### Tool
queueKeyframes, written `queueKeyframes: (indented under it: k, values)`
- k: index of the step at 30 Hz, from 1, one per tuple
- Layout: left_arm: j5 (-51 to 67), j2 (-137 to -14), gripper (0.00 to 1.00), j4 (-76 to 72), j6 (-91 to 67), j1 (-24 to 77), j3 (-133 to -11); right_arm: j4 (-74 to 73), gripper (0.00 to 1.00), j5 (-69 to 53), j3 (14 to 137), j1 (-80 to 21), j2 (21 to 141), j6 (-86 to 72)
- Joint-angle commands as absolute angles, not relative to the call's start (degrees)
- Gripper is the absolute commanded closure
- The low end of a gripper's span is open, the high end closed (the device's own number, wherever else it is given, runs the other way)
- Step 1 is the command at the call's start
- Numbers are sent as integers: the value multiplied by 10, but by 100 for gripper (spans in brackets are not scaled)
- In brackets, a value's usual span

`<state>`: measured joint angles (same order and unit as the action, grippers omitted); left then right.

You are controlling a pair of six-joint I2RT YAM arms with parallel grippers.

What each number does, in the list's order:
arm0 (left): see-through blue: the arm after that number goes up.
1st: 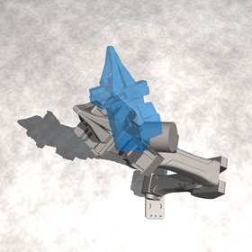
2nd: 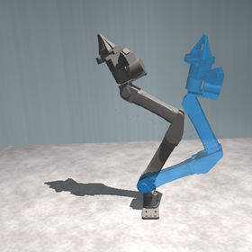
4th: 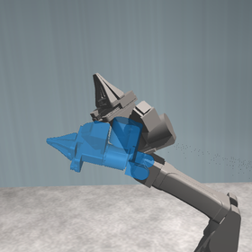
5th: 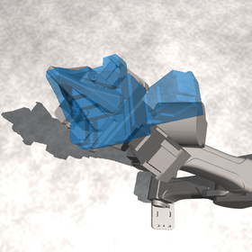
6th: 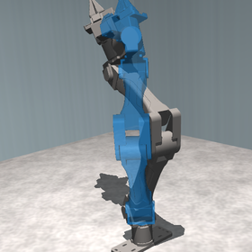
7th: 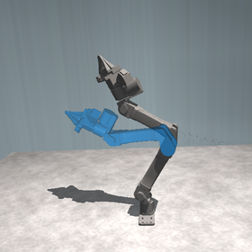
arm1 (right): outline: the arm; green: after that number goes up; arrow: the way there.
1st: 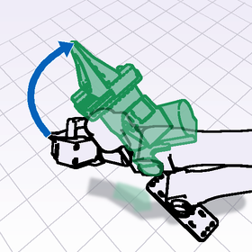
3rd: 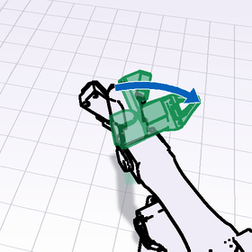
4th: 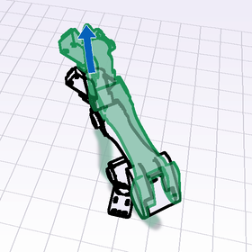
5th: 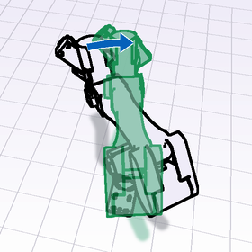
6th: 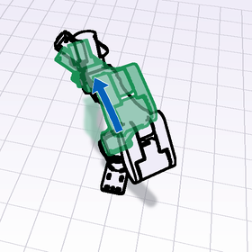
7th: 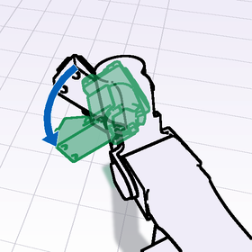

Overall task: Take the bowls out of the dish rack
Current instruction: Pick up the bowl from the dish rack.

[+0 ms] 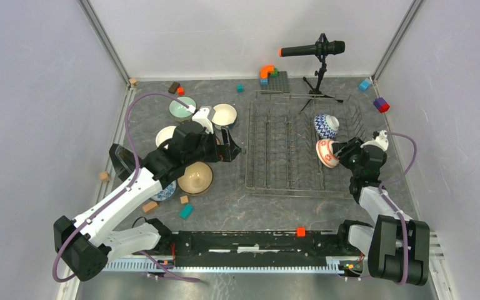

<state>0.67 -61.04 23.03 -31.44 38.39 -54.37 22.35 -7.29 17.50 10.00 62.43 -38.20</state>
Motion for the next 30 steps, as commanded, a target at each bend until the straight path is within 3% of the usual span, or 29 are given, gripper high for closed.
queueKeyframes:
  k: [1, 8, 11, 30]
  values:
    - [19, -610, 0, 212, -324, 387, -553, 239, 57, -86, 160, 101, 628, -381]
    - [19, -611, 0, 212, -326, 388, -553, 238, 84, -85, 156, 102, 618, -383]
    - [20, -611, 0, 212, -325, 388, -553, 231, 100, -85, 159, 103, 611, -383]
    - [15, -609, 0, 211, -328, 397, -552, 156, 100, -33, 171, 103, 514, -382]
